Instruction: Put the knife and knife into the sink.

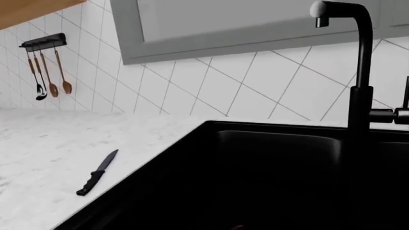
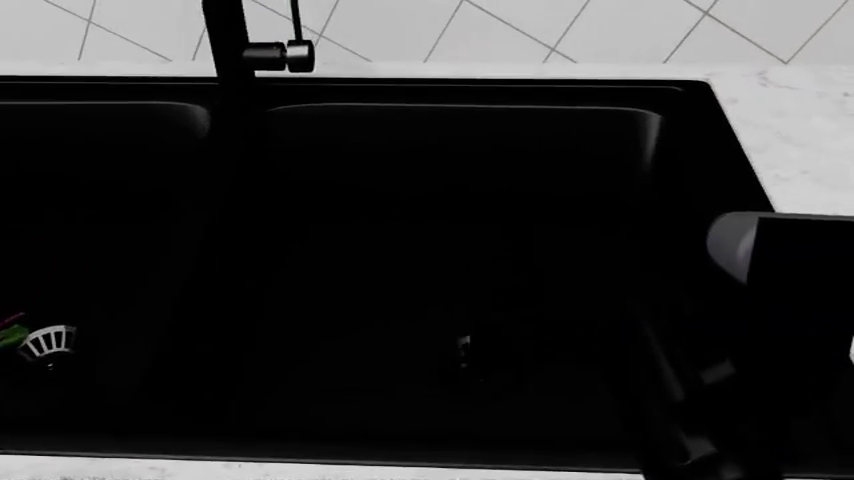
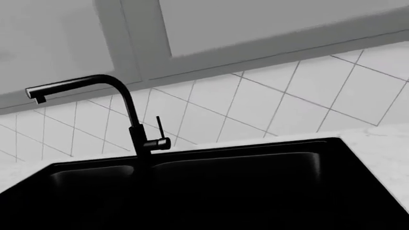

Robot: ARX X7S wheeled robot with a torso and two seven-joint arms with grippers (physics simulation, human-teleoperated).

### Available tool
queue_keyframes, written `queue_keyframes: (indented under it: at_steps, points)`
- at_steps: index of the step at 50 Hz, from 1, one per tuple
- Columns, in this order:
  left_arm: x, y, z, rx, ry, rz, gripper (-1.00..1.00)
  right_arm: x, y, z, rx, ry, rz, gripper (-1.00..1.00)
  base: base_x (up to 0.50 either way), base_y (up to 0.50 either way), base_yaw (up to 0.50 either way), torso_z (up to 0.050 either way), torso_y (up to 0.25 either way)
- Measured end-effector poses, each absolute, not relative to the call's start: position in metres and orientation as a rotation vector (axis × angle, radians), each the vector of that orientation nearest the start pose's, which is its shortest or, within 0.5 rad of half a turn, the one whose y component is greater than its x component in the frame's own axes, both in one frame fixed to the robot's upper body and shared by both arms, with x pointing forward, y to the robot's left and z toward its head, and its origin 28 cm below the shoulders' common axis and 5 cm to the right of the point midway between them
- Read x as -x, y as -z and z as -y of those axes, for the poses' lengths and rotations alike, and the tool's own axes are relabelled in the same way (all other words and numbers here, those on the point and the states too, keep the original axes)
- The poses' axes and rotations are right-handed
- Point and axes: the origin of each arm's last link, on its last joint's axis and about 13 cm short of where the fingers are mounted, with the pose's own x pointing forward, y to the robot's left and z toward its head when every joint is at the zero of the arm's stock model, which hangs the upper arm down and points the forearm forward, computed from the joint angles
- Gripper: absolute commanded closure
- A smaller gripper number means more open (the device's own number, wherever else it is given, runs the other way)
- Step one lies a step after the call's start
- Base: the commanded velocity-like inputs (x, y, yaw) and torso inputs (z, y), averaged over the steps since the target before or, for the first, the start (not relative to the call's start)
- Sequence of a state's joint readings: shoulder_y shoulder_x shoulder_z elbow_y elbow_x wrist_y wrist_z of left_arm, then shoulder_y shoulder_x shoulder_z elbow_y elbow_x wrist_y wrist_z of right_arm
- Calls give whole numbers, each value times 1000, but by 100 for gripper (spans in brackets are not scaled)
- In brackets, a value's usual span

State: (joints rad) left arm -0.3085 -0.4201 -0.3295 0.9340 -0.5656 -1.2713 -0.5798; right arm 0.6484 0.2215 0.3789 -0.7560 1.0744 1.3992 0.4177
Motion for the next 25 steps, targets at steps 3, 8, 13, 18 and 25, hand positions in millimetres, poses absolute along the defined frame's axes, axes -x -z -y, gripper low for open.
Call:
queue_keyframes:
  at_steps: [3, 8, 13, 18, 25]
  points:
    - [-185, -191, -281, -124, -479, 33, -100, -215, -231, 128, -197, -192, 48, -100, 0, 0, 0, 0, 0]
    - [-186, -189, -282, -122, -478, 27, -100, -206, -233, 133, -175, -137, 25, -100, 0, 0, 0, 0, 0]
    - [-188, -186, -282, -119, -477, 20, -100, -193, -236, 140, -153, -65, 15, -100, 0, 0, 0, 0, 0]
    - [-189, -184, -283, -116, -477, 15, -100, -175, -238, 151, -136, 25, 12, -100, 0, 0, 0, 0, 0]
    - [-191, -181, -286, -113, -480, 9, -100, -148, -240, 168, -132, 162, 8, -100, 0, 0, 0, 0, 0]
